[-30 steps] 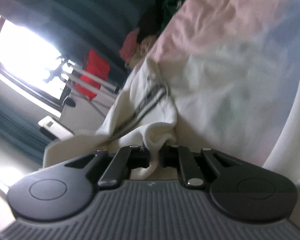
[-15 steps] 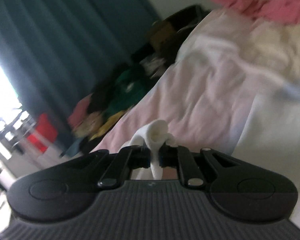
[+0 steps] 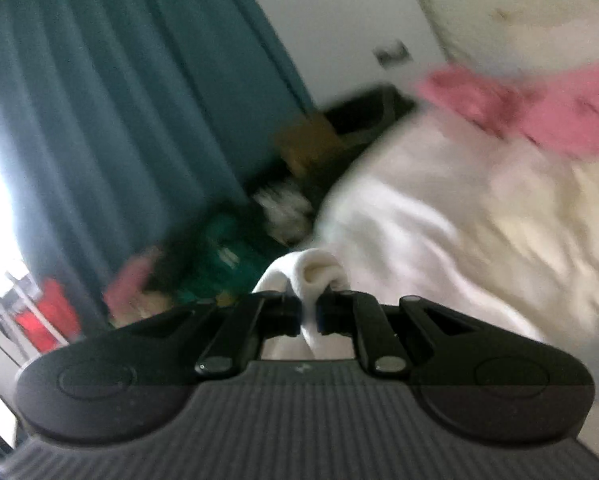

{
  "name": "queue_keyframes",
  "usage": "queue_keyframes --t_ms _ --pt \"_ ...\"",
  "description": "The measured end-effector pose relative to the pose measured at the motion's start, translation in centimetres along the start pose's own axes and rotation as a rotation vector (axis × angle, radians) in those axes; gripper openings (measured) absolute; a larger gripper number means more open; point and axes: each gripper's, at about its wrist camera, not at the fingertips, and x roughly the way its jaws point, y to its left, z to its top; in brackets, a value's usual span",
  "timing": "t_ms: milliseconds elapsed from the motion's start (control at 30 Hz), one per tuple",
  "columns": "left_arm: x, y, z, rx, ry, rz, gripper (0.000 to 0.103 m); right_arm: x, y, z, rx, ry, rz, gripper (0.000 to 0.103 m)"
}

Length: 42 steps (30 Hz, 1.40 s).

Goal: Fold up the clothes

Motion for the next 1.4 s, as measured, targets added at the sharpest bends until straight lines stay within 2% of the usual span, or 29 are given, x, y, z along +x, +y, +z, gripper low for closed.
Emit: queue_keyframes --t_ms 133,233,367,467,533,600,667,700,833,967,1033,1100,1200,1267,1300,1333,1367,1400 --pt "-0.5 -0.6 -0.1 0.025 -0.007 0.011 0.103 0.7 -6.5 -3.8 -0.015 0.107 -0.051 0.01" --pt "-0.7 -1.0 -0.1 0.032 -0.009 0.019 0.103 0.5 -7.8 -4.3 -0.011 0.126 -0.034 0.01" --pt "-1.0 -1.6 -0.4 0.055 -0.028 0.028 0.103 0.5 -4.5 -2.0 -0.005 0.161 -0.047 0.01" --pt "-0.7 -1.7 -0.5 0.068 -0.032 0.041 0.103 0.5 2.2 1.5 -0.066 0.156 0.014 0.01" --pt "-0.3 -1.5 -0.4 0.06 -0.028 0.037 0.103 -0.7 6.3 4.5 -0.049 0.094 0.108 0.01" --pt "-0.4 -1.3 -0.4 0.048 -0.03 0.04 0.103 -2.5 8.9 7.1 -0.012 -0.01 0.213 0.01" --pt "-0.4 -1.2 -0.4 0.041 -0.03 0.044 0.103 -3.9 9.8 8.2 -0.006 -0.099 0.285 0.01" --pt "-0.5 -1.1 -0.4 0.038 -0.031 0.041 0.103 -4.3 9.7 8.2 -0.015 -0.127 0.292 0.01" --pt "-0.7 -1.0 -0.3 0.044 -0.03 0.042 0.103 -2.4 4.2 4.0 -0.048 -0.043 0.147 0.01" --pt "-1.0 -1.1 -0.3 0.06 -0.04 0.046 0.103 0.6 -3.0 -2.2 -0.14 0.152 -0.037 0.01" --pt "-1.2 -1.2 -0.3 0.061 -0.053 0.052 0.103 1.0 -5.2 -4.5 -0.194 0.197 -0.054 0.012" --pt "-1.6 -1.3 -0.1 0.055 -0.079 0.064 0.103 0.5 -5.6 -5.3 -0.261 0.187 -0.028 0.013" --pt "-2.4 -1.9 0.1 0.073 -0.119 0.087 0.103 -0.4 -4.4 -4.9 -0.373 0.21 -0.027 0.023" --pt "-2.8 -2.3 0.1 0.092 -0.155 0.109 0.103 -1.9 -3.5 -4.1 -0.434 0.212 0.016 0.052" --pt "-3.0 -2.4 0.1 0.102 -0.162 0.12 0.103 -3.2 -2.9 -3.6 -0.46 0.196 0.056 0.06" --pt "-3.1 -2.5 0.1 0.11 -0.169 0.13 0.103 -4.7 -2.2 -3.4 -0.484 0.177 0.1 0.075" --pt "-3.3 -2.7 0.1 0.119 -0.175 0.14 0.103 -6.1 -1.6 -3.3 -0.504 0.163 0.14 0.085" --pt "-3.6 -2.8 0.1 0.121 -0.18 0.141 0.103 -7.5 -0.9 -3.2 -0.524 0.149 0.18 0.086"
